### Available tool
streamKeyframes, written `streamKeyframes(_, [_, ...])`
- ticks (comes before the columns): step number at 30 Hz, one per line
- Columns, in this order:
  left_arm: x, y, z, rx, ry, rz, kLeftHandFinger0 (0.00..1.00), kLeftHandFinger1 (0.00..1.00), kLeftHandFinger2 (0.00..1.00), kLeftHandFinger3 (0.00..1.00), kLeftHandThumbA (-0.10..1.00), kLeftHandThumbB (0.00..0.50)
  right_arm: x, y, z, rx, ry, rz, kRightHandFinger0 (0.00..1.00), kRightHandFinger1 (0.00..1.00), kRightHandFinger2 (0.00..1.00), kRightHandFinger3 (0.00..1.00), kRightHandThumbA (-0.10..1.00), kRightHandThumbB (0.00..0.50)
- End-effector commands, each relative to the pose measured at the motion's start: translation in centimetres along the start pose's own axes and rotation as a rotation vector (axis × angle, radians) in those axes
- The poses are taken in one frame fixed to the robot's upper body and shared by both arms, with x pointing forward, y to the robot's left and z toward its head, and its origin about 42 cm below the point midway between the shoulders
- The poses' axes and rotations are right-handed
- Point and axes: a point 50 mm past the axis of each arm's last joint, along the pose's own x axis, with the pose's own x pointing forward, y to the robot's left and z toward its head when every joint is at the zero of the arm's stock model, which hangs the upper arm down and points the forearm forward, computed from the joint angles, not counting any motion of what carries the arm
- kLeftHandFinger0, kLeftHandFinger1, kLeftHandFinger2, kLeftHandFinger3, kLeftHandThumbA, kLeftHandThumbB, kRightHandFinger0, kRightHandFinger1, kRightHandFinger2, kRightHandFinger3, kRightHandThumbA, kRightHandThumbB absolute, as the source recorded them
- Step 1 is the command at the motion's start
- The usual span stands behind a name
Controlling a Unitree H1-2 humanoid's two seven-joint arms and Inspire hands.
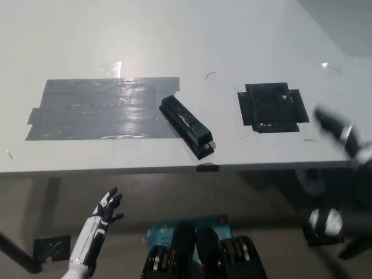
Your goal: A person hands a stapler to the robot and the robot grabs it with its right hand and places it on the desk infront of it
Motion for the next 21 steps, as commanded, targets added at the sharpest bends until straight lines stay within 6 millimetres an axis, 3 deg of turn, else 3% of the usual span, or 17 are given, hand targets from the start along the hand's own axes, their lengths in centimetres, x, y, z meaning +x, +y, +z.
streamKeyframes(1, [-2.2,-0.2,-0.4,-0.024,-0.017,0.005,0.92,1.0,1.0,1.0,1.0,0.5,-3.7,6.7,-7.5,0.349,0.095,-0.189,1.0,1.0,1.0,1.0,0.93,0.355])
streamKeyframes(3, [-2.7,-0.4,-0.7,-0.035,-0.013,0.005,0.93,1.0,1.0,1.0,1.0,0.5,-4.4,7.9,-10.1,0.4,0.18,-0.24,1.0,1.0,1.0,1.0,0.97,0.37])
streamKeyframes(5, [-2.8,-0.5,-0.8,-0.048,-0.01,0.007,0.94,1.0,1.0,1.0,1.0,0.5,-4.6,8.6,-12.5,0.389,0.255,-0.266,1.0,1.0,1.0,1.0,1.0,0.341])
streamKeyframes(9, [-2.7,-0.4,-0.8,-0.038,-0.01,0.013,0.98,1.0,1.0,1.0,1.0,0.5,-4.6,9.1,-15.3,0.365,0.334,-0.262,1.0,1.0,1.0,1.0,1.0,0.337])
streamKeyframes(15, [-2.9,-0.2,-0.9,-0.023,-0.025,0.021,1.0,1.0,1.0,1.0,1.0,0.5,-4.7,9.4,-15.9,0.353,0.342,-0.244,1.0,1.0,1.0,1.0,1.0,0.351])
streamKeyframes(17, [-3.1,-0.1,-0.9,-0.003,-0.029,0.021,1.0,1.0,1.0,1.0,1.0,0.5,-4.8,9.7,-15.8,0.347,0.338,-0.232,1.0,1.0,1.0,1.0,0.99,0.324])
streamKeyframes(21, [-3.3,-0.1,-1.2,-0.018,-0.03,0.016,1.0,1.0,1.0,1.0,1.0,0.5,-5.2,10.2,-15.9,0.315,0.354,-0.221,1.0,1.0,1.0,1.0,1.0,0.35])
